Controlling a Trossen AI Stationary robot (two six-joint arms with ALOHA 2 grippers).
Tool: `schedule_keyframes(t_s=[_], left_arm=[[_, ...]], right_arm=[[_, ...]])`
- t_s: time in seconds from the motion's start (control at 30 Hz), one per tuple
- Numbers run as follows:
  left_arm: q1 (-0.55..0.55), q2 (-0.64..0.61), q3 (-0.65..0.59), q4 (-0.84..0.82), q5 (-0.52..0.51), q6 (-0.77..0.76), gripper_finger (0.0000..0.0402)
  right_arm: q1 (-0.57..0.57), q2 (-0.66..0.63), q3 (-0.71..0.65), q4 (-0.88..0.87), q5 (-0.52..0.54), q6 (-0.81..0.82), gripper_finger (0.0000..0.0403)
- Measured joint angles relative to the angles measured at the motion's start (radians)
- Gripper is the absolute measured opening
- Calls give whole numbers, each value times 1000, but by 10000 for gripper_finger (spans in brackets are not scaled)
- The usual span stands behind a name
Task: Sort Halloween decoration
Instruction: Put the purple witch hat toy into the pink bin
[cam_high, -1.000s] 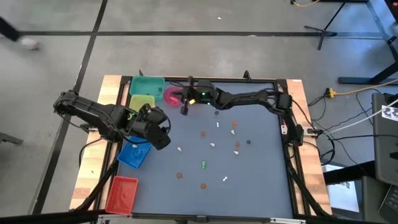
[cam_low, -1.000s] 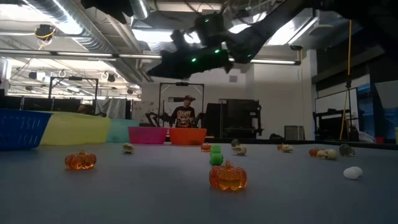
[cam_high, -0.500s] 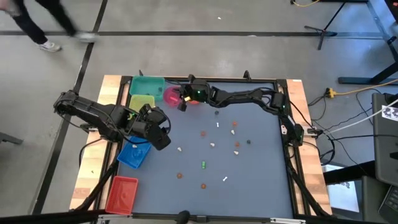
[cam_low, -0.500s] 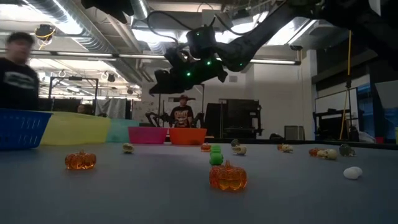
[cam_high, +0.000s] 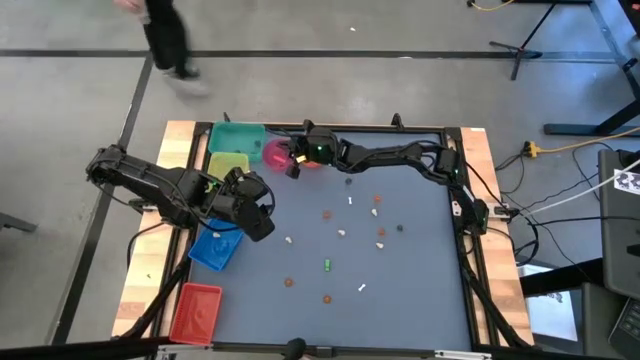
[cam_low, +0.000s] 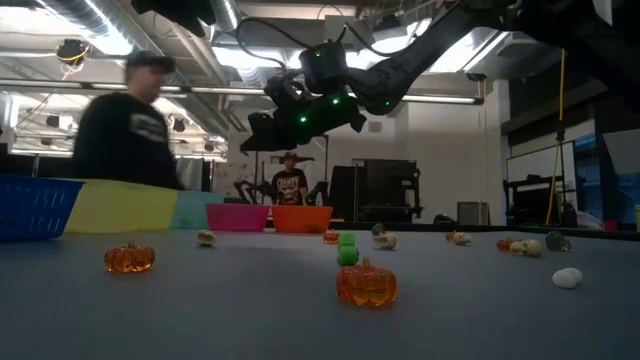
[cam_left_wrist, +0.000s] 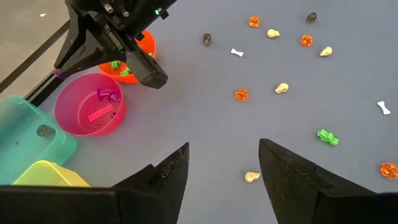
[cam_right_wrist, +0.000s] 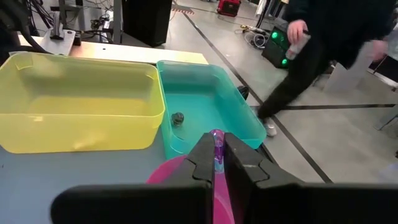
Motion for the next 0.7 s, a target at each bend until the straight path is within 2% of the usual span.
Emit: schedule_keyframes(t_s=[0.43,0.53,0.7], left_arm=[[0,0,0,1,0,-1,178],[0,0,0,1,0,-2,178],[0,0,0,1,0,-3,178]], right_arm=[[0,0,0,-53,0,-1,22],[0,0,0,-52,0,-2,46],[0,0,0,-52,0,-1,112]])
